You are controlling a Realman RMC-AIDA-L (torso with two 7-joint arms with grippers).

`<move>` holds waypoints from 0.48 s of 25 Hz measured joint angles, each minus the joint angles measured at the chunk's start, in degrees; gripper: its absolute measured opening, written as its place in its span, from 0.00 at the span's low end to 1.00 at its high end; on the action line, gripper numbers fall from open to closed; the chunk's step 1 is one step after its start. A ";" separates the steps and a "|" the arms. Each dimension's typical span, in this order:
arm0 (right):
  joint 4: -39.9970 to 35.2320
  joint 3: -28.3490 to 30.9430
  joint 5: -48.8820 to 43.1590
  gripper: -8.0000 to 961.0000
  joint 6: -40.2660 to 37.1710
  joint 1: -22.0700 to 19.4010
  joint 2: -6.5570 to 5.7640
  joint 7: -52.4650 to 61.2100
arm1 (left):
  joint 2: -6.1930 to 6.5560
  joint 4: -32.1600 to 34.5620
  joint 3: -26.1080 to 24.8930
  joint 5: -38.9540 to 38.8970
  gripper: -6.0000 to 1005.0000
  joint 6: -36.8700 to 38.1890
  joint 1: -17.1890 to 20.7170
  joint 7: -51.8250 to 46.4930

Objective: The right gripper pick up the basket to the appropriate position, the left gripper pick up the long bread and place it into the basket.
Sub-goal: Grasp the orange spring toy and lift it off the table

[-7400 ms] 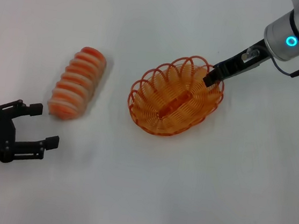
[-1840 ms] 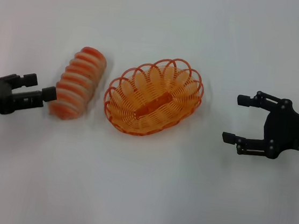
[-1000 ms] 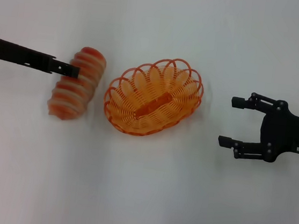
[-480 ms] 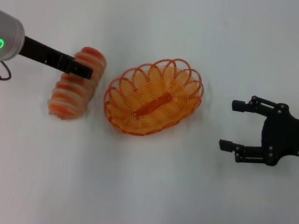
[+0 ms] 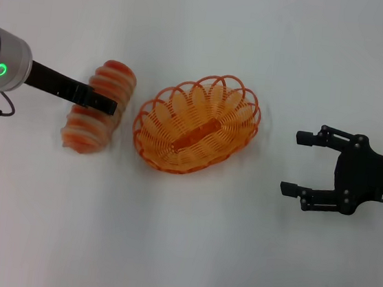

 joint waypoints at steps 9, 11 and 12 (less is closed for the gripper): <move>0.01 0.01 -0.05 0.97 0.41 0.09 0.06 0.05 | 0.04 -0.21 0.12 -0.28 0.83 0.38 0.26 -0.02; 0.00 0.01 -0.05 0.97 0.43 0.08 0.08 0.05 | 0.04 -0.44 0.12 -0.40 0.83 0.88 0.22 0.03; 0.01 0.01 -0.05 0.97 0.44 0.08 0.08 0.05 | 0.04 -0.67 0.10 -0.42 0.83 1.03 0.13 0.08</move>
